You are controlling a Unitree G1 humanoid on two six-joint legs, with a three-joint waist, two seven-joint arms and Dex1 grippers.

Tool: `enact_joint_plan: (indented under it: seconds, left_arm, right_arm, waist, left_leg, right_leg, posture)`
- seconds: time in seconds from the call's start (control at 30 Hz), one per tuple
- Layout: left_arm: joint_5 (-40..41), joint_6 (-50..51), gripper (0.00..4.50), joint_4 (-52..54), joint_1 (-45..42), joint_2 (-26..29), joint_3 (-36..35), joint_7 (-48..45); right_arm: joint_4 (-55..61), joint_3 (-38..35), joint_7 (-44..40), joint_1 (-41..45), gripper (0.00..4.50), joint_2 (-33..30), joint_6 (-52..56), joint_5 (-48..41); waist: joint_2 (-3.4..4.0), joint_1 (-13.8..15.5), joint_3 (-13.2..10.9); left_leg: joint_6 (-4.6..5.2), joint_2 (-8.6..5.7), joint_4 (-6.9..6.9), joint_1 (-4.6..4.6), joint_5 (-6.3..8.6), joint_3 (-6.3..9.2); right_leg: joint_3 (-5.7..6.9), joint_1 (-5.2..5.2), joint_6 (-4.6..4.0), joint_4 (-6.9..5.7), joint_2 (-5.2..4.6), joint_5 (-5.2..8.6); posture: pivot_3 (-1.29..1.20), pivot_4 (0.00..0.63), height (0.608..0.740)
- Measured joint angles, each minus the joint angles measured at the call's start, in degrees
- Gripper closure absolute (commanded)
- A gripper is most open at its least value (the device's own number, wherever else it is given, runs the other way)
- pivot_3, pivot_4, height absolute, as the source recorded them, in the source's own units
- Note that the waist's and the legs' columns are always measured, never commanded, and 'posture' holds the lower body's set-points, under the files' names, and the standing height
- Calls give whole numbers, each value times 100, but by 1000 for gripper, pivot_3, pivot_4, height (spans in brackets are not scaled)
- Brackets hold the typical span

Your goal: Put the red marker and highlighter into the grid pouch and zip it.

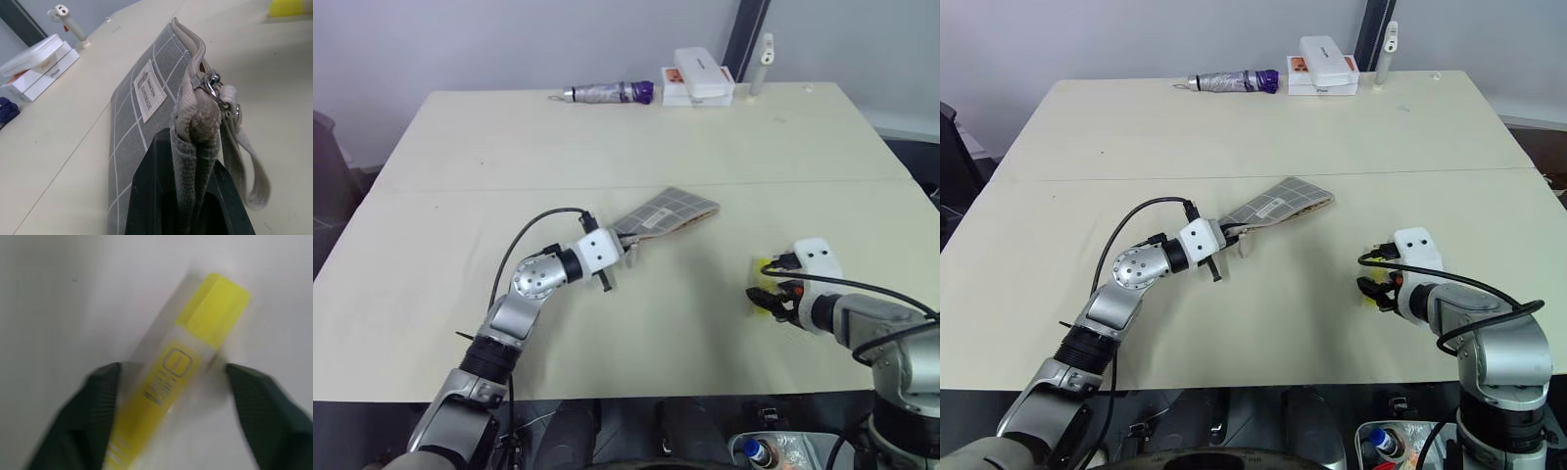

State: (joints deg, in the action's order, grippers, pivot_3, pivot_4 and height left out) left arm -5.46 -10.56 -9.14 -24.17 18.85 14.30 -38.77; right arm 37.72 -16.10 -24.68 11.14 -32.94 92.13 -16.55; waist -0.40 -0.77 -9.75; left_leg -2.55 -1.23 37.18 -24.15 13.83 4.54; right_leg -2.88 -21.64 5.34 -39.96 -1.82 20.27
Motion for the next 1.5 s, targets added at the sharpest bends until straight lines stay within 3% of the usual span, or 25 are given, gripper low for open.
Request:
enact_joint_plan:
  seconds: [0.07, 0.2, 0.23, 0.33, 0.47, 1.17, 1.5]
  left_arm:
    - [7, 0, 4500, 42, 46, 3, -2, 0]
    - [100, 9, 4500, 102, 119, 19, -4, -15]
    - [133, 10, 4500, 159, 127, 32, -5, -42]
    - [238, 47, 4500, 278, 157, 101, -34, -106]
    - [250, 120, 4500, 375, 159, 101, -37, -112]
    - [276, 285, 4500, 802, 394, 212, -2, -171]
    - [263, 272, 4500, 927, 421, 417, 142, -496]
  right_arm:
    - [-54, 110, -5, 98, 3657, -197, 1, -106]
    - [-87, 451, -191, 459, 3687, -886, -203, -264]
    - [-71, 806, -334, 488, 3687, -1465, -685, -227]
    - [-80, 1361, -722, 658, 3687, -2437, -2066, 57]
    - [-225, 1892, -1134, 841, 3687, -2792, -3132, 254]
    - [-877, 2908, -1618, 1565, 3687, -2647, -3984, 814]
    - [-934, 3843, -2233, 1897, 3687, -2943, -5084, 1911]
  waist:
    - [1, -1, 0]
    - [3, -1, -1]
    - [10, 1, -6]
    - [9, -3, -6]
    - [7, -1, -6]
    - [8, 10, -6]
    - [11, 2, -8]
  left_leg:
    - [0, 0, -1, 0, 0, 0]
    - [0, 0, 0, 0, 0, 0]
    - [0, -1, -1, -1, 0, -5]
    - [1, 2, -4, 0, 1, 0]
    - [2, 4, -4, 0, 1, 7]
    - [3, 4, -5, -1, 2, 8]
    - [4, 4, -7, 0, 2, 9]
  right_leg:
    - [0, 0, 0, 0, 0, 0]
    - [0, 0, 0, 2, 0, 0]
    - [-1, -3, 0, 3, -3, 0]
    - [3, 4, 1, 16, -1, 0]
    - [4, 14, 1, 27, 1, 0]
    - [4, 16, 0, 36, -9, 0]
    - [5, 15, 0, 38, -9, 0]
  posture:
    - [0, 150, 740]
    - [0, 150, 740]
    - [0, 150, 740]
    - [0, 150, 740]
    - [0, 150, 740]
    - [0, 150, 740]
    - [0, 150, 740]
